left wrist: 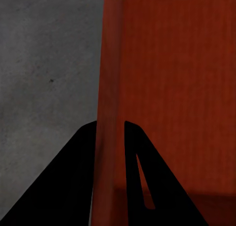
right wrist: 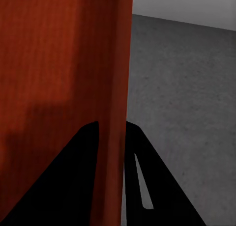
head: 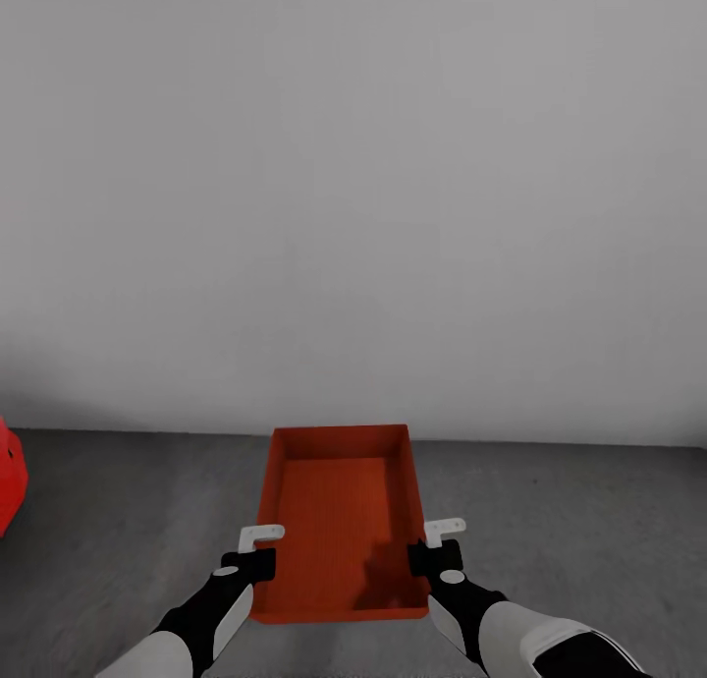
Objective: Move the two storage containers from the living room to the garage. In the garage, place one container on the floor and stack the other container on top of it (either order is fine).
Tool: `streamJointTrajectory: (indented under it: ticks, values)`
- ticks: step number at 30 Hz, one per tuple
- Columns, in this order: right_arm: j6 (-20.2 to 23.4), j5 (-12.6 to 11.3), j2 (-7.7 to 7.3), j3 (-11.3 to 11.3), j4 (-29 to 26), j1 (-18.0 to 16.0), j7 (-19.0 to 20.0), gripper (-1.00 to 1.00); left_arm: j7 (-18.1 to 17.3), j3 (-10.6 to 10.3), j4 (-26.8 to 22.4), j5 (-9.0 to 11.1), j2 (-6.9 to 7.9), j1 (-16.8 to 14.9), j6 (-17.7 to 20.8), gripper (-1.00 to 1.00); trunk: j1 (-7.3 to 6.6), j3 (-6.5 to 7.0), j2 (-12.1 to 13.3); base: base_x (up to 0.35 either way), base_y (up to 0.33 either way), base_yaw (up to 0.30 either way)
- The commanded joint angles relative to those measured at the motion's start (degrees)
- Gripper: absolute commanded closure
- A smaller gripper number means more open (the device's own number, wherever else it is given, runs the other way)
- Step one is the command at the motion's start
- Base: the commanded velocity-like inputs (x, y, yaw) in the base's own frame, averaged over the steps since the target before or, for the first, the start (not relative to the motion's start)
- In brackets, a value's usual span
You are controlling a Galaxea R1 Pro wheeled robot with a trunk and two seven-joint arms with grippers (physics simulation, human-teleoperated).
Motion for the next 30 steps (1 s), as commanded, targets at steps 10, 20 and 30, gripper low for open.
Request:
streamJointTrajectory:
  ticks: [10, 20, 30]
  values:
    - [0.0, 0.2, 0.04, -1.9, 0.1, 0.0, 0.3, 1.00, 4.5, 3.0, -0.2, 1.1, 0.02, -0.1, -3.1, 1.00, 0.01, -1.02, -0.1, 0.000, 0.000, 0.000]
    - [0.0, 0.2, 0.04, -1.9, 0.1, 0.0, 0.3, 1.00, 4.5, 3.0, -0.2, 1.1, 0.02, -0.1, -3.1, 1.00, 0.01, -1.95, -0.1, 0.000, 0.000, 0.000]
    - [0.0, 0.2, 0.04, -1.9, 0.1, 0.0, 0.3, 1.00, 4.5, 3.0, -0.2, 1.1, 0.02, -0.1, -3.1, 1.00, 0.01, -2.87, -0.1, 0.000, 0.000, 0.000]
